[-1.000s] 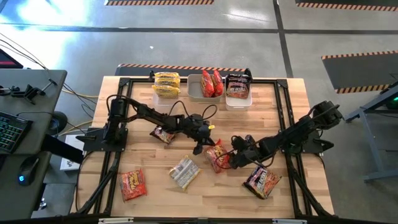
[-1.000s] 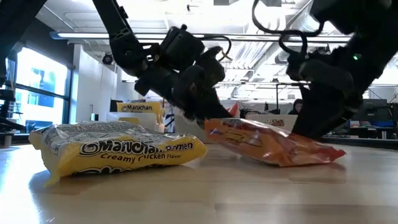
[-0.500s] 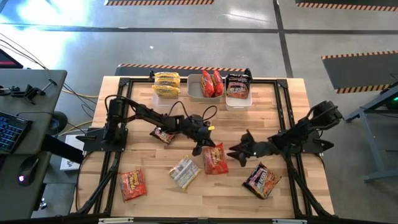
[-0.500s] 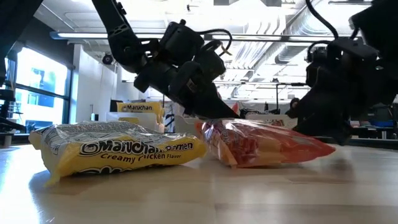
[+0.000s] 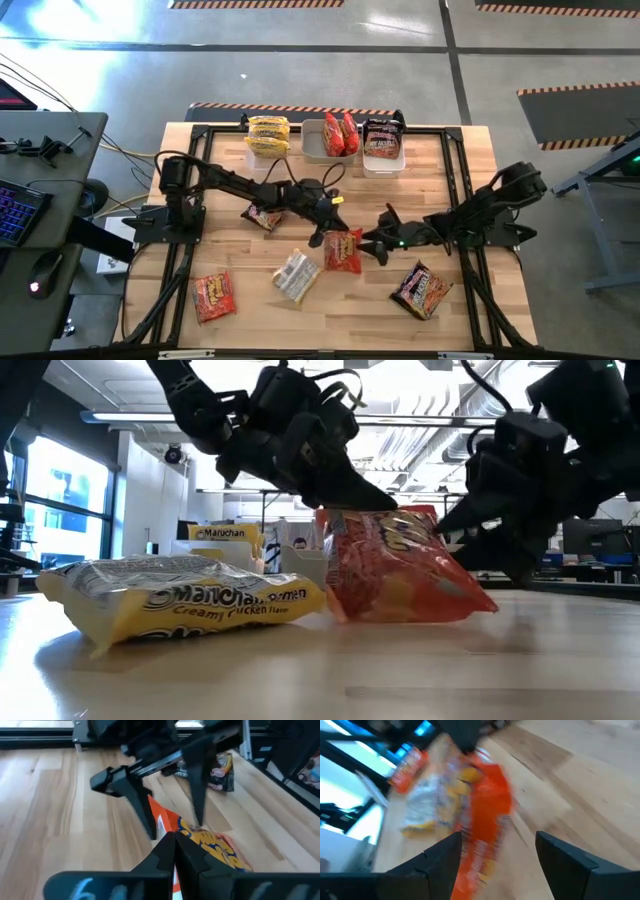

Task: Sort Maruchan noodles
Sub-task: Put the top orange noodle pack into the gray bin

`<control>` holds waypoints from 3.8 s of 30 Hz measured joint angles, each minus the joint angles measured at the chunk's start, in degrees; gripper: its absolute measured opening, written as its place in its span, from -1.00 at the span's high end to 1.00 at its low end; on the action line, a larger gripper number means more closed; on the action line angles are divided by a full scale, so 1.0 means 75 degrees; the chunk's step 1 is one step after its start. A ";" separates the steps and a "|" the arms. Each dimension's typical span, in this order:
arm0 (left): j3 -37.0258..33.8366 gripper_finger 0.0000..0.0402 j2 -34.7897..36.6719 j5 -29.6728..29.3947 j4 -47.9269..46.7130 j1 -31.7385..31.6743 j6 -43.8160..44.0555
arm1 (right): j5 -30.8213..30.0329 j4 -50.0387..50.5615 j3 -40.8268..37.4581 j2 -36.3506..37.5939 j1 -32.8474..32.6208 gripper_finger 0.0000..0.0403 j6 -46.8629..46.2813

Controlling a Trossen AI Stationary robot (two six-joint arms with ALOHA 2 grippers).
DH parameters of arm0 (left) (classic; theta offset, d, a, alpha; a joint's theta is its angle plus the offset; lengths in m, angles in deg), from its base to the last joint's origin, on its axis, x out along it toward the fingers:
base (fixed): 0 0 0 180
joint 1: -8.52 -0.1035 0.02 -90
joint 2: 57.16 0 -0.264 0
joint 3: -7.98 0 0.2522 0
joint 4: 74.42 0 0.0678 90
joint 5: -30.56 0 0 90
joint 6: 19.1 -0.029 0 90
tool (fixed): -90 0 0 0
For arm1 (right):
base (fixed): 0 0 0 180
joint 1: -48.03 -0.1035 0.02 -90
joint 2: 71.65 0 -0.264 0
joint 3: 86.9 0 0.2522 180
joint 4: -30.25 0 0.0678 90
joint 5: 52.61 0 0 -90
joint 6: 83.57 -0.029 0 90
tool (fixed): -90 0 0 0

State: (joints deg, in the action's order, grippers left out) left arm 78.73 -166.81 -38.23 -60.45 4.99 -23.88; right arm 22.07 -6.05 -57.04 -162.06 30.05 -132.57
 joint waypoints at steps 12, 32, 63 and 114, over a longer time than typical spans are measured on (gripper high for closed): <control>0.0000 1.00 0.0132 -0.0410 -0.0225 0.0023 -0.0117 | 0.0144 -0.1816 0.0739 -0.1823 -0.0020 -0.23 0.0864; -0.0107 1.00 0.0787 -0.0621 -0.0794 -0.0032 -0.0445 | -0.0334 -0.2613 0.1501 -0.2911 -0.0486 0.75 0.1458; -0.2790 0.30 0.4611 -0.1712 -0.1771 0.0595 0.0776 | 0.0203 0.5596 0.4765 -0.1037 0.0587 0.77 0.4211; -0.2193 0.47 0.3856 -0.2174 -0.2686 0.1325 -0.0460 | -0.1586 0.7319 0.5530 -0.0157 -0.0402 -0.20 0.5189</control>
State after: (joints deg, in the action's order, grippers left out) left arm 62.29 -137.89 -54.54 -80.59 14.93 -27.33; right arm 10.18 48.85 -15.56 -163.24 27.04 -93.65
